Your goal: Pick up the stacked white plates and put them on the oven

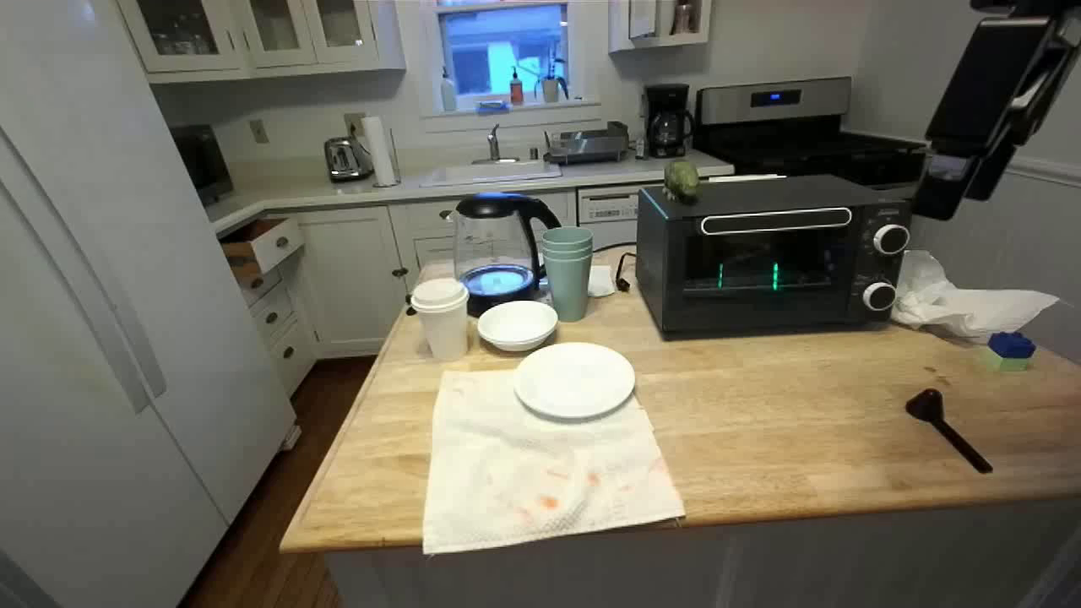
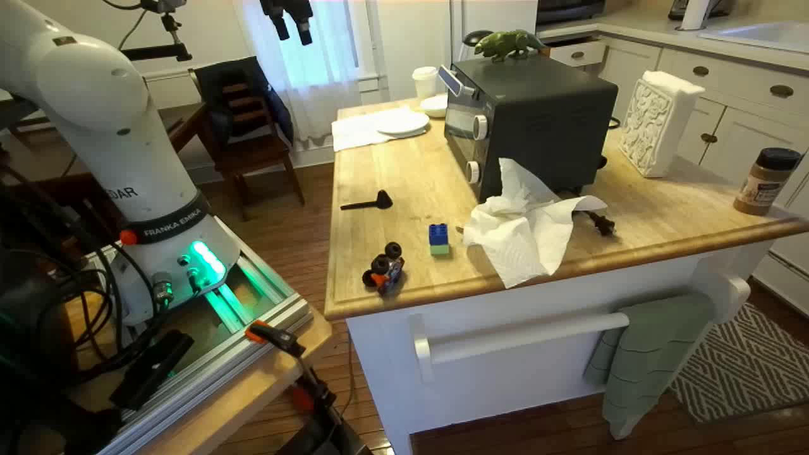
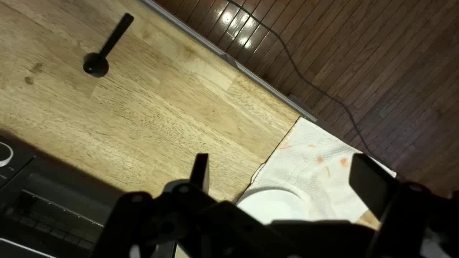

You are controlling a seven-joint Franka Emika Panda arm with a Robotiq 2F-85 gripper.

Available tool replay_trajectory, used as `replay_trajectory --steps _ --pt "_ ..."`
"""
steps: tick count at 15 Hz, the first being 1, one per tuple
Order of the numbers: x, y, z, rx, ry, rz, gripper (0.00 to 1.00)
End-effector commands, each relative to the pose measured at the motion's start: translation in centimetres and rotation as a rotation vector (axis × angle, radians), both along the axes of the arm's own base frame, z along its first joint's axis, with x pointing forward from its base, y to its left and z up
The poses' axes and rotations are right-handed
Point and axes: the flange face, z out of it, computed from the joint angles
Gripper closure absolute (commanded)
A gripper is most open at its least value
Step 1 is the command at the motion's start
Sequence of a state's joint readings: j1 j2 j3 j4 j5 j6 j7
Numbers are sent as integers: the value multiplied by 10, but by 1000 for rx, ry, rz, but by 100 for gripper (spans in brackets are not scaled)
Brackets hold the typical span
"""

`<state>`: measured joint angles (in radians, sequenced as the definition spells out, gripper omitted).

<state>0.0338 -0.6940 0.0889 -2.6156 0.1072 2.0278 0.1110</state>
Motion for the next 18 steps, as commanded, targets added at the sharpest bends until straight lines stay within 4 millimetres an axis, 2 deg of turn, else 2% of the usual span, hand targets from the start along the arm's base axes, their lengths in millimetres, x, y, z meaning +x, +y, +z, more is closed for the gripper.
replay_trajectory --steps 1,14,18 --pt "0 0 1 0 1 0 0" --pt "0 0 1 0 1 0 0" --pt "41 2 6 73 -51 -7 0"
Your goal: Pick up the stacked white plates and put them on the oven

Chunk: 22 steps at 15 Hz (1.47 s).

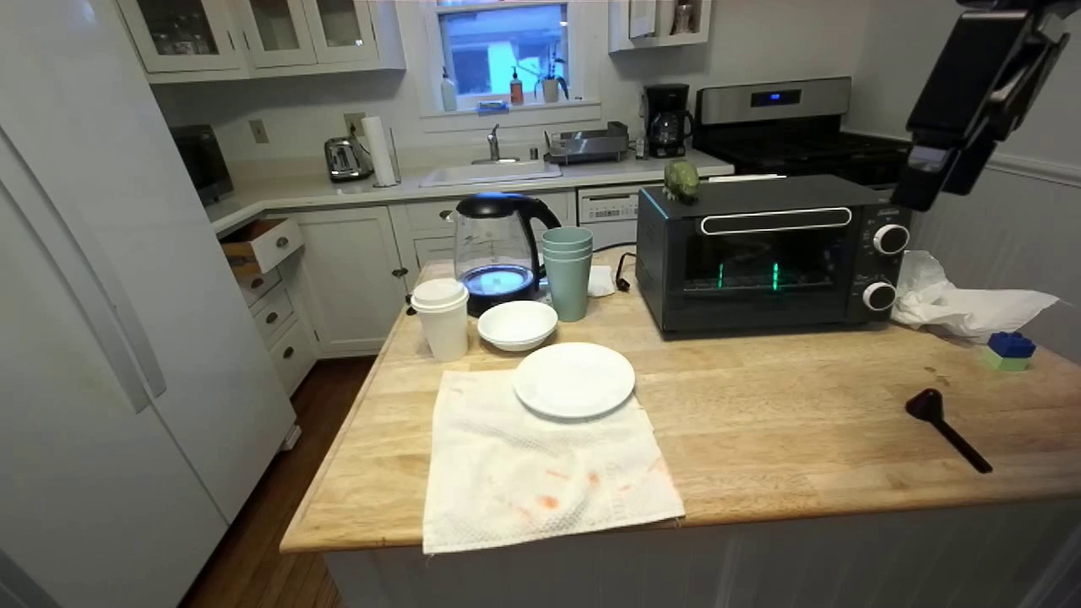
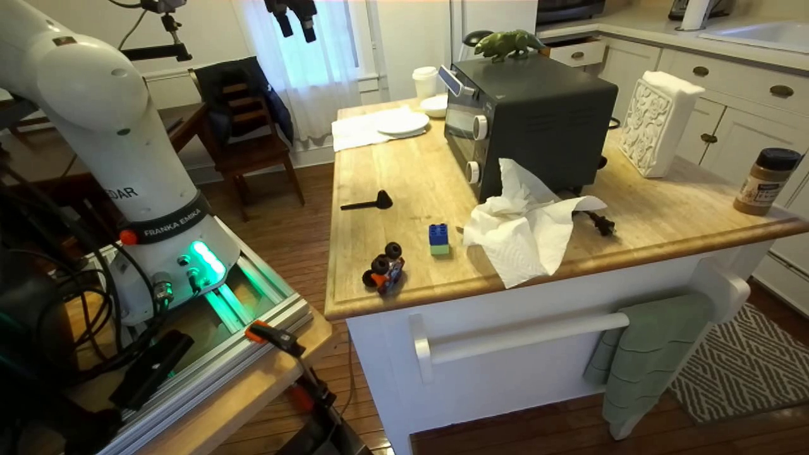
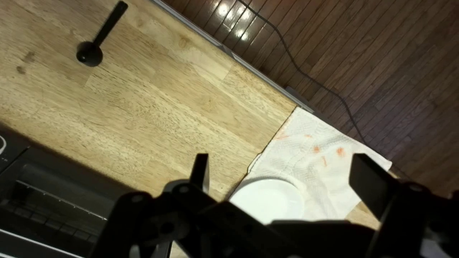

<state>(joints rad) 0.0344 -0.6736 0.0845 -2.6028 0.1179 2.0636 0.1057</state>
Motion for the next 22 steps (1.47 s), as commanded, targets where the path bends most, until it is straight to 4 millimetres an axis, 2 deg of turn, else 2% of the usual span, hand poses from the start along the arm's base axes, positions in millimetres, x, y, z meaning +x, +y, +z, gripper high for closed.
replay_trajectory --steps 1,4,6,9,12,17,20,21,22 --pt "45 0 3 89 -26 -28 0" --pt "83 -4 -10 153 -38 -69 0" --pt "109 0 -25 184 -67 -66 0" --pt "146 12 -56 196 -121 -48 0" --pt "175 20 -95 227 -146 -85 0" --pt "204 21 -168 338 -106 -170 0" --pt "213 11 -212 339 -98 -191 0" --pt "215 6 -222 333 -109 -183 0" --pt "202 11 -204 318 -86 -182 0"
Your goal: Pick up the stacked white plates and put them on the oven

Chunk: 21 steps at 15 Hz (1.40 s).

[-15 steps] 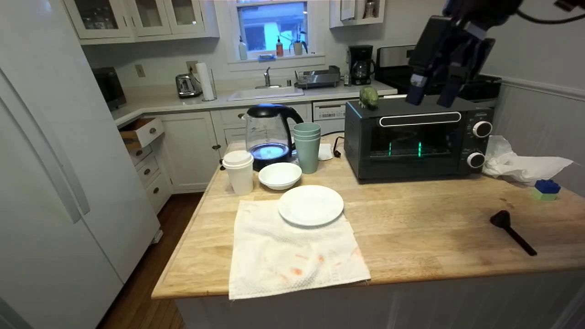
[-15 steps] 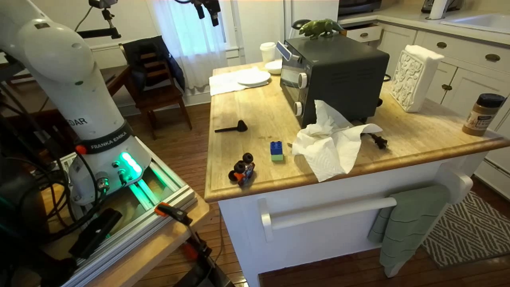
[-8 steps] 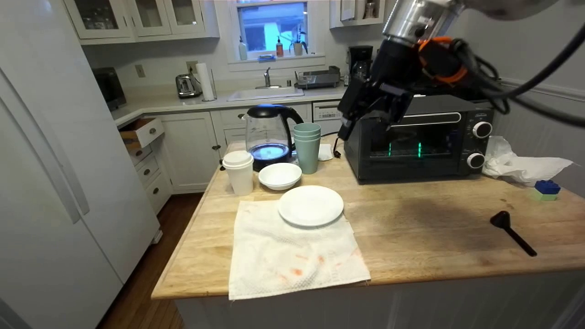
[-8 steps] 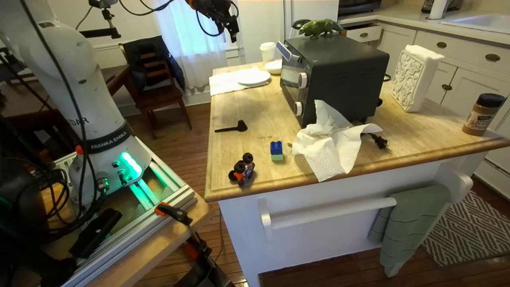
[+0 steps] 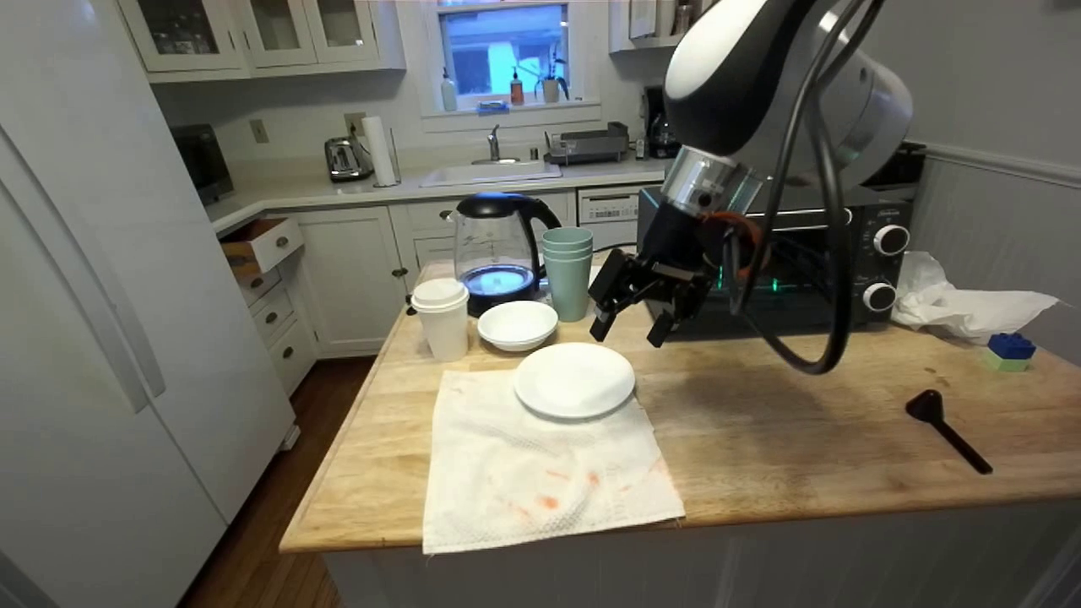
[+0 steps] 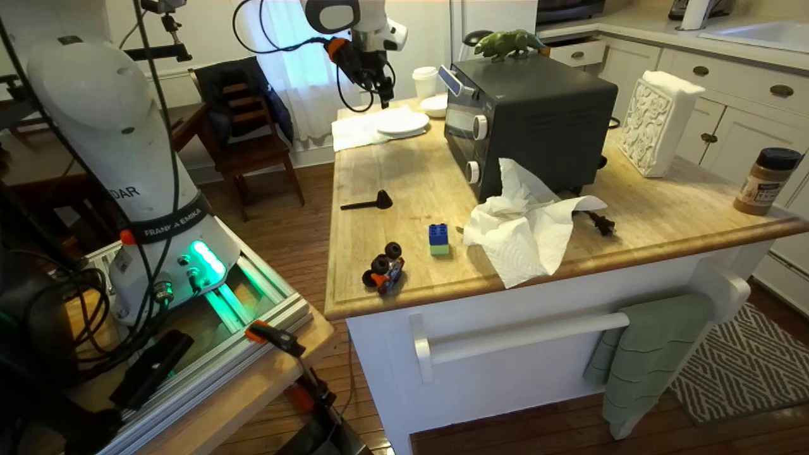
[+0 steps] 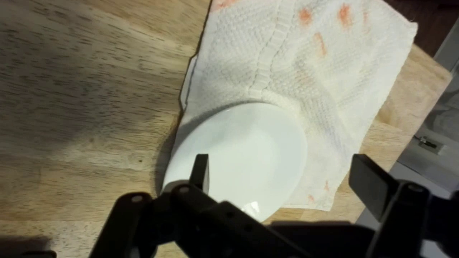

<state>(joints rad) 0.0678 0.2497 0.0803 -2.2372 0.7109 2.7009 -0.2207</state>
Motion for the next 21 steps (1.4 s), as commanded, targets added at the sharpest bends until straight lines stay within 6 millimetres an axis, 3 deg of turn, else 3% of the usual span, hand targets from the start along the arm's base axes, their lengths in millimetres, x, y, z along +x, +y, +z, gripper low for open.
replay_trajectory --steps 1,3,10,15,21 --pt "3 -3 -10 -5 1 0 0" --pt "7 -7 -22 -7 6 -1 0" --pt "12 -5 -17 -3 -6 2 0" --pt "22 -26 -30 74 -55 54 0" --pt "27 -64 -60 129 -124 86 0"
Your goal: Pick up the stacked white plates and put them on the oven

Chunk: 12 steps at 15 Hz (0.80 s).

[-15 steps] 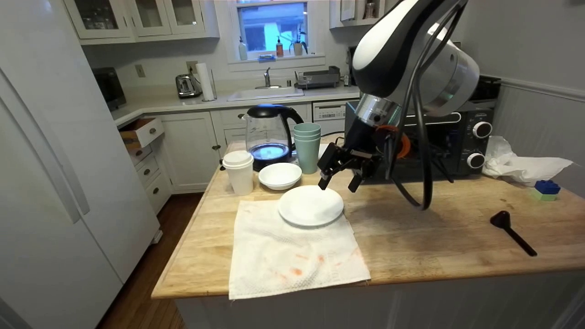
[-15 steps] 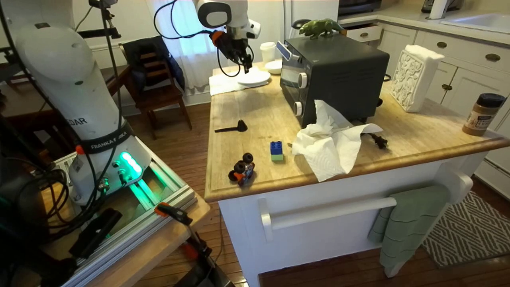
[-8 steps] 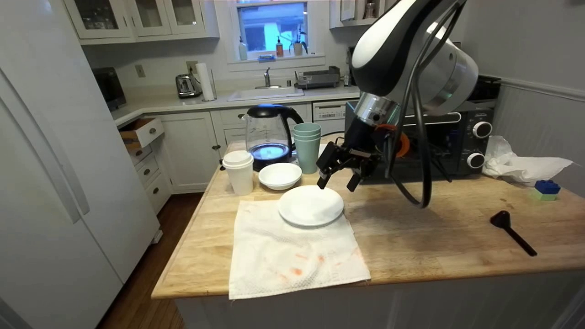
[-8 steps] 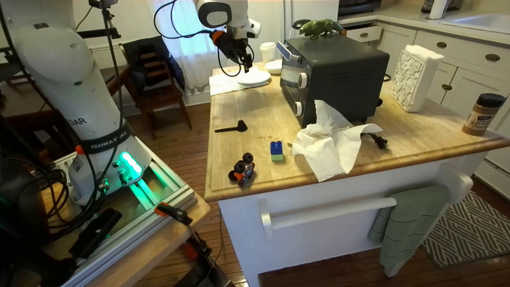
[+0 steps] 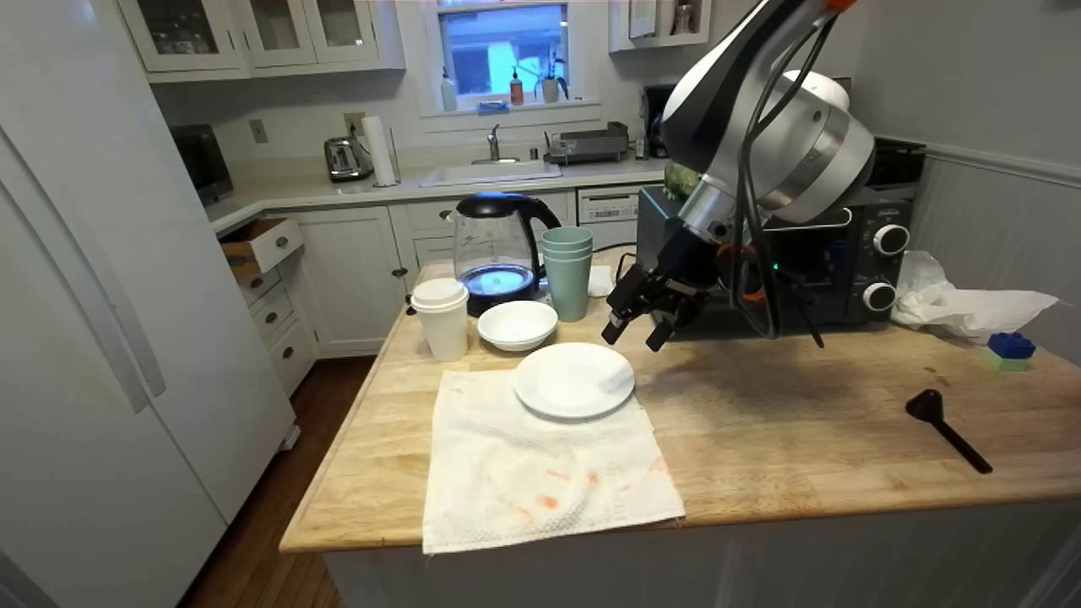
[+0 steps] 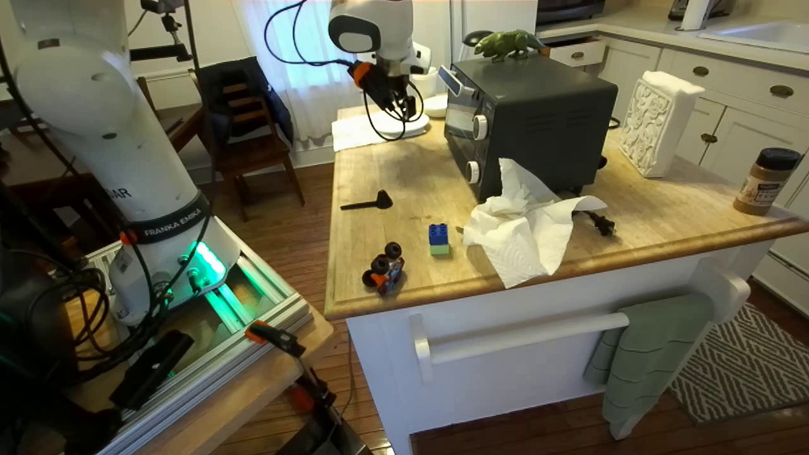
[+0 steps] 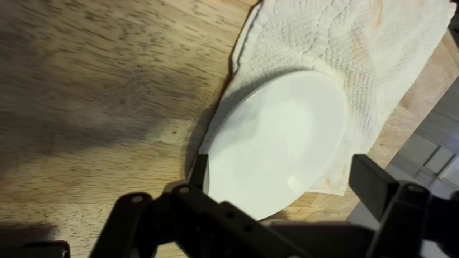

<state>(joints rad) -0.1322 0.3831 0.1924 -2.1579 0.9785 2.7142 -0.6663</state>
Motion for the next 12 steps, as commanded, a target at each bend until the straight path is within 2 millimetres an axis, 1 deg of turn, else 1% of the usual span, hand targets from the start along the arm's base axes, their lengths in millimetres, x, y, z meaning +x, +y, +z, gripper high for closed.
replay_trajectory --steps 1,3,6,12 --pt "12 -11 -20 71 -19 15 0" --pt "15 -13 -30 107 -9 13 0" --pt "19 -13 -39 163 14 -6 0" --pt "27 -16 -52 225 42 -46 0"
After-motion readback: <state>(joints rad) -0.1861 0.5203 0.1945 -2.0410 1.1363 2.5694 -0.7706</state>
